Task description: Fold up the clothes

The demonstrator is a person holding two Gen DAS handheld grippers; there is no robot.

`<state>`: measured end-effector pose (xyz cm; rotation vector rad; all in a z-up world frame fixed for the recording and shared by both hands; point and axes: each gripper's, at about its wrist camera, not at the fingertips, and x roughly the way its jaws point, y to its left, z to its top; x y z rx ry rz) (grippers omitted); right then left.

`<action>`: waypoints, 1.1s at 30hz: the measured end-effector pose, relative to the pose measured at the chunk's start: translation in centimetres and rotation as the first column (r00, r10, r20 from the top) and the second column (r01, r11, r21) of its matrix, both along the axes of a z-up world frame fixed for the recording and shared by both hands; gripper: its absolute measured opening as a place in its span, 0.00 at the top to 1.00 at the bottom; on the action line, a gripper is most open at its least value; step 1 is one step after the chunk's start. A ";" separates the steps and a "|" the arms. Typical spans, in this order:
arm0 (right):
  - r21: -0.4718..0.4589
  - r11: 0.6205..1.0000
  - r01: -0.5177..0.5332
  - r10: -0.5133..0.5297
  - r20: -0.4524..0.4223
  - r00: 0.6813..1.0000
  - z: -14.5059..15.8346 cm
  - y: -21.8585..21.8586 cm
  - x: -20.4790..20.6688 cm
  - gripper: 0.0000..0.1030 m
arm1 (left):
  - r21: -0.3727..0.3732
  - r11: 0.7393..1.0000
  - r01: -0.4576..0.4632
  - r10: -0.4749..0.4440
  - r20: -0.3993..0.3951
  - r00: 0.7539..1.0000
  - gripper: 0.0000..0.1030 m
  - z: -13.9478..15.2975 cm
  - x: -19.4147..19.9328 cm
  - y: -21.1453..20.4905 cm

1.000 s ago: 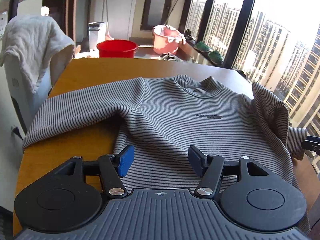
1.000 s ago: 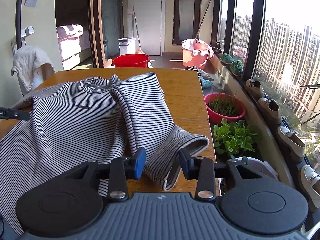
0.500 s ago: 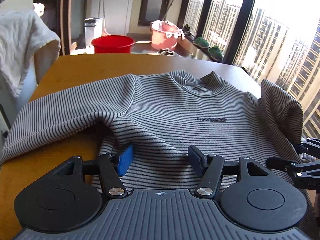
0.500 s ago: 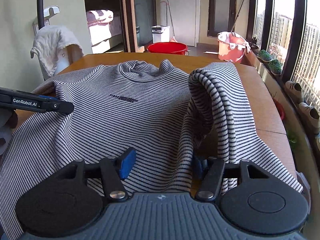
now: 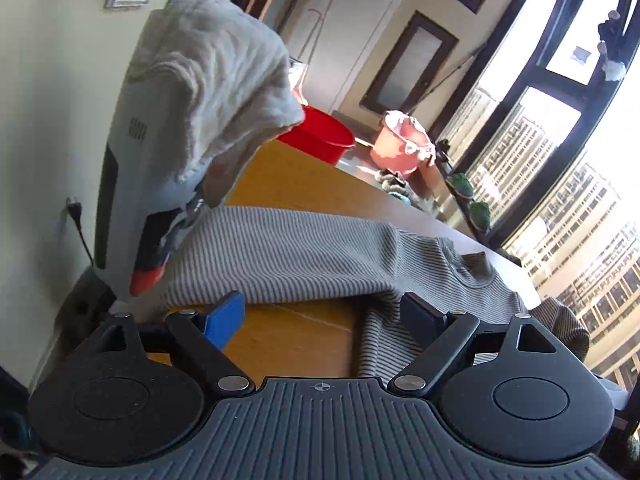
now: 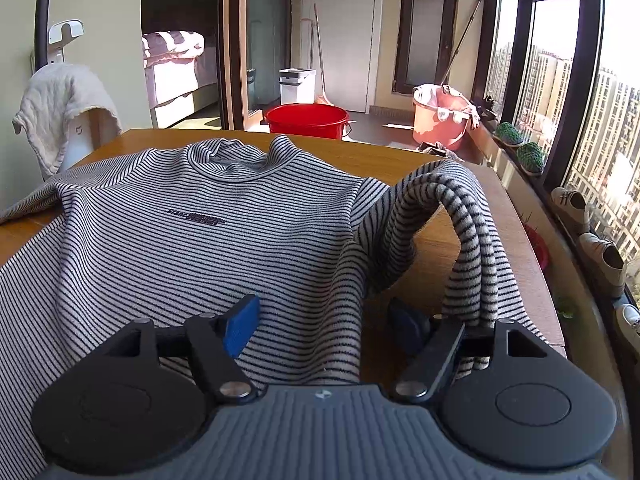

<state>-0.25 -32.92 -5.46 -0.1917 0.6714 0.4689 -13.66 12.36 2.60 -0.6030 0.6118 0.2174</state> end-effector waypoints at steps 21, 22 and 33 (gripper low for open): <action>-0.094 0.994 0.056 -0.051 0.054 0.997 0.0 1.6 0.1 0.09 | -0.759 0.588 -0.280 0.334 -0.087 0.938 0.48 -13.3 -2.3 12.1; -0.090 0.994 0.058 -0.054 0.051 0.997 0.0 1.5 0.2 0.08 | -0.727 0.628 -0.280 0.343 -0.064 0.937 0.61 -12.5 -2.3 12.0; -0.049 0.995 0.084 -0.079 0.096 0.992 0.2 0.8 -0.3 0.04 | -0.227 0.972 0.054 0.016 0.294 0.956 0.86 1.2 -1.2 2.3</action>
